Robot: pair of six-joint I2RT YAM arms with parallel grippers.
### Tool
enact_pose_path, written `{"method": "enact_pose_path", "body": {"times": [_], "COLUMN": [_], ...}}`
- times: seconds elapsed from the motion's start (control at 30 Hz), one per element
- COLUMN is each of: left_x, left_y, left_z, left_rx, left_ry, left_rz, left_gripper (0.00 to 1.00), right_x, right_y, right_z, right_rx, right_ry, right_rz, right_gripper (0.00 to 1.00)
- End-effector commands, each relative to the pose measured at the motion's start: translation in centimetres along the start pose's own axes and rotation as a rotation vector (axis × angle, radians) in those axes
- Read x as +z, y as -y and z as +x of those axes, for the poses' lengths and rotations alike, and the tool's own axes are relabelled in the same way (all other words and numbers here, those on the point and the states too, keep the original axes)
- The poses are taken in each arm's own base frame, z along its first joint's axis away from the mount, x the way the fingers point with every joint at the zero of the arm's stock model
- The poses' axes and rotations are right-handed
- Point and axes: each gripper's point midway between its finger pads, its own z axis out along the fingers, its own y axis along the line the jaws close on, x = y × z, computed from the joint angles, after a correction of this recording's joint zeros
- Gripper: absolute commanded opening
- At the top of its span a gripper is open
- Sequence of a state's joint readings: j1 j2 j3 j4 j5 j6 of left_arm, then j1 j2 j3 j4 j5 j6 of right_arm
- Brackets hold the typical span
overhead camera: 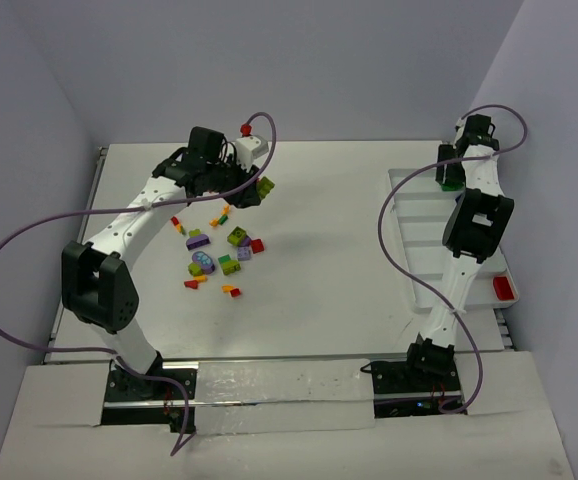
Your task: Sort the legos into containers by color
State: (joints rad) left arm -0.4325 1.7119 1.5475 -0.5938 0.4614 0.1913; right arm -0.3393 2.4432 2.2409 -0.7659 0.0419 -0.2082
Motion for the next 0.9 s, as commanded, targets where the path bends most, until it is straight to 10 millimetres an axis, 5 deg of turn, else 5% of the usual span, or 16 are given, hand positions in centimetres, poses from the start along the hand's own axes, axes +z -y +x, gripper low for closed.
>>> {"method": "enact_pose_path", "body": {"times": [0.0,0.17,0.23,0.33,0.4,0.43,0.57,0.73,0.87], "left_x": [-1.3,-2.0,-2.4,-2.7,-3.5,-3.5,-4.4,-6.3,-7.4], "left_y": [0.4,0.7,1.9,3.7,5.4,5.8,7.7,11.7,13.6], "left_z": [-2.5,-2.5,-2.4,-2.1,-2.0,-1.8,-1.6,-0.8,-0.1], "left_rx": [0.023,0.035,0.040,0.043,0.043,0.040,0.067,0.100,0.114], "left_ry": [0.072,0.089,0.108,0.127,0.151,0.151,0.177,0.188,0.185], "left_rz": [0.003,0.007,0.070,0.156,0.229,0.247,0.308,0.522,0.618], "left_gripper": [0.00,0.00,0.00,0.00,0.00,0.00,0.00,0.00,0.00], "right_x": [-2.8,-6.5,-11.3,-16.4,-22.1,-23.9,-32.0,-38.0,-40.5], "right_y": [0.6,-2.0,-5.6,-11.1,-16.6,-17.4,-28.2,-33.8,-35.0], "right_z": [-3.2,-4.3,-5.2,-4.3,-3.5,-3.4,2.5,8.3,11.6], "right_rx": [0.024,0.029,0.011,-0.035,-0.095,-0.106,-0.256,-0.549,-0.695], "right_ry": [0.095,0.136,0.192,0.217,0.252,0.269,0.190,0.236,0.241], "right_rz": [0.003,-0.123,-0.304,-0.538,-0.761,-0.817,-1.163,-1.374,-1.483], "right_gripper": [0.86,0.88,0.87,0.86,0.85,0.85,0.82,0.81,0.80]}}
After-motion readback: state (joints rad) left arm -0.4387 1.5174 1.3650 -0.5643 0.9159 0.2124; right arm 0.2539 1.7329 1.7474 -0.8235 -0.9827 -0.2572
